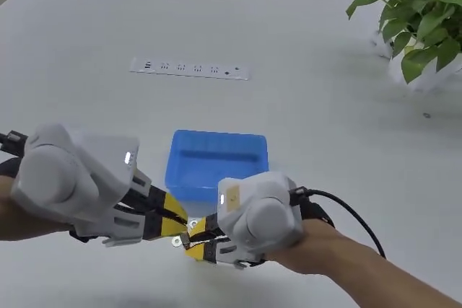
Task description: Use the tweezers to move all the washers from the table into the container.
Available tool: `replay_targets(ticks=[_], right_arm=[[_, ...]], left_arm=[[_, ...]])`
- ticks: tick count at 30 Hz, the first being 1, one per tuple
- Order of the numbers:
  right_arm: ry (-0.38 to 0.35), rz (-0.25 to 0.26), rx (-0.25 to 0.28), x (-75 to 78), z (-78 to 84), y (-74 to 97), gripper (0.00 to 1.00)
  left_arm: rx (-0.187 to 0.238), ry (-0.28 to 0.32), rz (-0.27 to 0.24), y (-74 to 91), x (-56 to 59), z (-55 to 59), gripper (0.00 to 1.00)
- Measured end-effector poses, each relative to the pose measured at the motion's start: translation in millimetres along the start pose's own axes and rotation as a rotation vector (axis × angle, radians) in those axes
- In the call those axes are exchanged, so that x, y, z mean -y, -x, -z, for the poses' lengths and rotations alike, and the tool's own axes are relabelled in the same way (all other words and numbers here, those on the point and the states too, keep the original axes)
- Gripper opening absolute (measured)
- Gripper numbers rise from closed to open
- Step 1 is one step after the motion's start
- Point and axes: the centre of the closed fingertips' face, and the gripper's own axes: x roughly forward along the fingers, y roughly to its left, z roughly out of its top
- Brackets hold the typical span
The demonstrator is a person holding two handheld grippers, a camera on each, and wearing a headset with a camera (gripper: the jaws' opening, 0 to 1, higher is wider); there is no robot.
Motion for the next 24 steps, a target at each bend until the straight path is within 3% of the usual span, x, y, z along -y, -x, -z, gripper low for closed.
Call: replay_targets(ticks=[24], right_arm=[[0.043,0.06,0.024,16.9,-24.5,32.4,0.09]], left_arm=[[0.008,-0.051,-0.019,21.0,-12.8,-34.5,0.06]])
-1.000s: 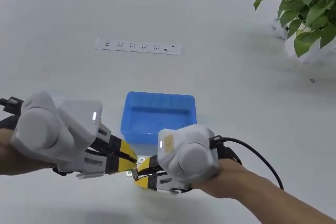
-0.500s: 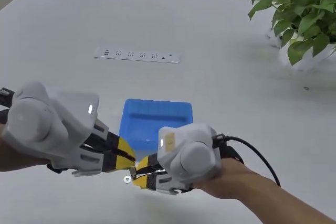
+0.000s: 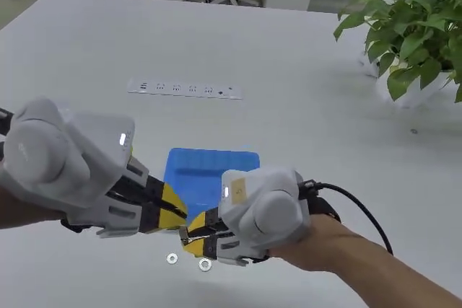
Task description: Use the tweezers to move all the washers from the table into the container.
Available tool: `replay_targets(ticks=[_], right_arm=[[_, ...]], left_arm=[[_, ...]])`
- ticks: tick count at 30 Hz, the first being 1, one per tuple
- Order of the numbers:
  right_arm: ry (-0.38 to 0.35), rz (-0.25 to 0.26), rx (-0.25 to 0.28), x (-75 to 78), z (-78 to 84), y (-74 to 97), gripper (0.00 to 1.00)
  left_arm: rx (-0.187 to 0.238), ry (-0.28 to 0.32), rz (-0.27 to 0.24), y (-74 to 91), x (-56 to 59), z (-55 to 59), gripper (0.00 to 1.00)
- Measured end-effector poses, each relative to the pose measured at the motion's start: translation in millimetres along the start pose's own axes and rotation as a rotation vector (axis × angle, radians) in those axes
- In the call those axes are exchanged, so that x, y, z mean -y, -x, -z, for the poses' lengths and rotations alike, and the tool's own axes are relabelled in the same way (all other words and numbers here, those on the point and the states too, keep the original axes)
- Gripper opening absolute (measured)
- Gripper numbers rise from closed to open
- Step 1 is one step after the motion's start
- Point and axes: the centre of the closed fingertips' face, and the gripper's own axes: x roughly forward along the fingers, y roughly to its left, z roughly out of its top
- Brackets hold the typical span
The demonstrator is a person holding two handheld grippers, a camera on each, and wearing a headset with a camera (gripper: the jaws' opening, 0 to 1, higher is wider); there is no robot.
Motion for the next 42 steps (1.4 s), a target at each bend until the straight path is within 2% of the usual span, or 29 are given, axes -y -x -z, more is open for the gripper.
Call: replay_targets(ticks=[13,24,35,42], right_arm=[[-0.001,0.052,-0.003,23.7,0.2,17.4,0.09],[-0.015,0.091,-0.006,45.8,6.5,26.2,0.09],[-0.038,0.122,-0.006,71.5,16.2,28.5,0.09],[-0.051,0.128,-0.012,87.3,24.9,25.2,0.09]], left_arm=[[0.012,-0.034,-0.005,-2.0,-20.5,-16.2,0.06],[0.022,-0.061,-0.006,-8.0,-40.0,-24.1,0.06],[0.025,-0.083,-0.003,-15.8,-63.9,-23.6,0.06],[0.024,-0.088,0.0,-23.7,-79.0,-18.9,0.06]])
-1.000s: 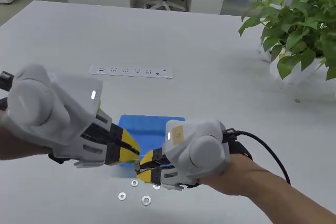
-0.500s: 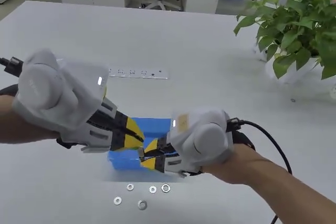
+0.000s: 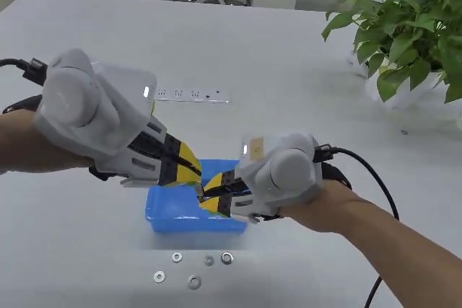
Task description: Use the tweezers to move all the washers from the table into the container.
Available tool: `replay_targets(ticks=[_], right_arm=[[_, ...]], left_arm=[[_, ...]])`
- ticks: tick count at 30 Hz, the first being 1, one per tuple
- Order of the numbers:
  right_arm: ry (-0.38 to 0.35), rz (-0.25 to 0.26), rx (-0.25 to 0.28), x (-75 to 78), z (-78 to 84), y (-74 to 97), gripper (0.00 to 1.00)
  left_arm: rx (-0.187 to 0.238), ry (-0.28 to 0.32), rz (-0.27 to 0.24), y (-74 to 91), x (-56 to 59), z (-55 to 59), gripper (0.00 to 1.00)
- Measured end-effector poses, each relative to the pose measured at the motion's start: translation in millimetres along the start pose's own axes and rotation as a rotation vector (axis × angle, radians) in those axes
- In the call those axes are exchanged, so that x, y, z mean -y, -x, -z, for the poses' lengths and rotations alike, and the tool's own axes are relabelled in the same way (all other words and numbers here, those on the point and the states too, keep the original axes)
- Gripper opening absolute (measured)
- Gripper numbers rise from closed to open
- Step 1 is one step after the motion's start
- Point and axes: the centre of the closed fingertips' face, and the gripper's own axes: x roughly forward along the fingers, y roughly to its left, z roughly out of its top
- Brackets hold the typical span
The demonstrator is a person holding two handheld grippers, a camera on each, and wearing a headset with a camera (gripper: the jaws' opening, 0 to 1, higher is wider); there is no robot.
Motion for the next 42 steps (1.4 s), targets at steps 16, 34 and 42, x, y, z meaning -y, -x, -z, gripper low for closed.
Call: replay_targets(ticks=[16,34,42], right_arm=[[-0.04,-0.012,-0.029,19.8,29.6,-15.1,0.09],[-0.051,-0.047,-0.077,25.0,55.4,-27.7,0.09],[-0.046,-0.058,-0.094,23.7,61.0,-31.4,0.09]], left_arm=[[0.01,0.031,0.02,-27.9,-22.9,18.9,0.06],[0.011,0.065,0.05,-51.3,-29.7,33.5,0.06],[0.007,0.07,0.059,-57.2,-29.3,37.1,0.06]])
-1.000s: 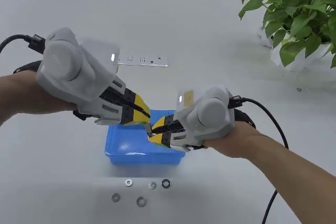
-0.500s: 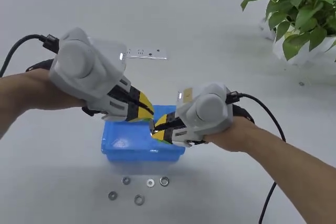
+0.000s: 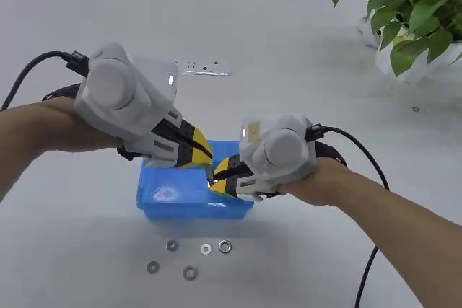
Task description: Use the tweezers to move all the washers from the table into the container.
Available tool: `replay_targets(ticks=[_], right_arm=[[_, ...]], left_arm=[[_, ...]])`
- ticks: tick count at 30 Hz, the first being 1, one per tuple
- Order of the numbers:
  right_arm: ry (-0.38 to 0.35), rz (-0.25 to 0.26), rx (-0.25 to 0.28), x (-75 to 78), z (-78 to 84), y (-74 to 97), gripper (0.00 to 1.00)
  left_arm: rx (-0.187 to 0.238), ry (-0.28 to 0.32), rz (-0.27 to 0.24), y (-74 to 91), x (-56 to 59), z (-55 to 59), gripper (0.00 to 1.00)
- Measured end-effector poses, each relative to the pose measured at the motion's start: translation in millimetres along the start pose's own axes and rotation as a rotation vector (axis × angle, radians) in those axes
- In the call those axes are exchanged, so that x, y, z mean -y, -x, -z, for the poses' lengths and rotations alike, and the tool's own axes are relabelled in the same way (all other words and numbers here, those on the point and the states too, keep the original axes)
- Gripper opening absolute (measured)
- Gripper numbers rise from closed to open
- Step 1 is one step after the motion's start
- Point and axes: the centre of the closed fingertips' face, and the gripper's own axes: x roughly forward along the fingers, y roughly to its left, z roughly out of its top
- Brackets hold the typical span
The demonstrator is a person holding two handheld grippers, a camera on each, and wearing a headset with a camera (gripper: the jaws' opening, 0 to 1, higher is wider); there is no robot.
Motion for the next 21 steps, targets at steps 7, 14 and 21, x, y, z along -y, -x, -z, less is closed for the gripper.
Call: replay_targets(ticks=[7,14,21], right_arm=[[0.018,-0.002,-0.016,-1.0,4.8,-2.4,0.09],[0.03,-0.001,-0.023,-0.5,6.6,-5.2,0.09],[0.026,0.001,-0.019,1.4,6.8,-5.5,0.1]], left_arm=[[0.001,0.008,0.002,-3.0,1.0,3.9,0.06],[-0.006,0.009,0.004,-4.6,1.5,6.6,0.06],[-0.002,0.011,-0.003,-4.9,-1.4,7.1,0.06]])
